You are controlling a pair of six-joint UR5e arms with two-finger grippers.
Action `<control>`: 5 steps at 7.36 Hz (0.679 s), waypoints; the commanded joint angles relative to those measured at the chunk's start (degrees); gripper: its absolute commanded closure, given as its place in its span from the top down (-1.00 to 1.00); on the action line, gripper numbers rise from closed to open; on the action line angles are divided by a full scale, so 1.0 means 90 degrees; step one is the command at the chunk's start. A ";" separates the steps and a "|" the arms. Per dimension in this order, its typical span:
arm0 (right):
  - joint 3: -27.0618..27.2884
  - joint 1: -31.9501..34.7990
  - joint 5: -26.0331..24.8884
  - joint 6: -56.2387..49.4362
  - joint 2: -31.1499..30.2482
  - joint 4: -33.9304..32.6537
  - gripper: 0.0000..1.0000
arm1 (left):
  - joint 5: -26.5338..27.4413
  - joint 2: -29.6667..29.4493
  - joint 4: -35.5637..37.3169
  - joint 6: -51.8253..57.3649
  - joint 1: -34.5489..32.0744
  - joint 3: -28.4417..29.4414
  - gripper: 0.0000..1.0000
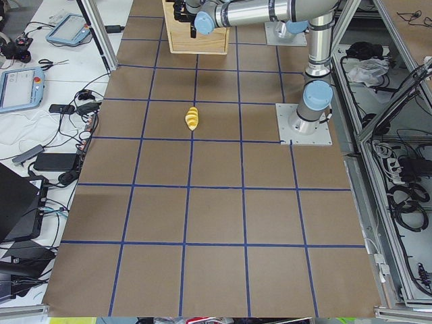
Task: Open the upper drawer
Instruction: 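Pull the drawer handle outward with the left gripper, sliding the drawer open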
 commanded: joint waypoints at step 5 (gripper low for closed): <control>-0.0002 0.0000 0.0000 0.0006 0.0000 0.0000 1.00 | -0.0032 0.0334 0.0057 0.0650 0.0488 -0.0401 1.00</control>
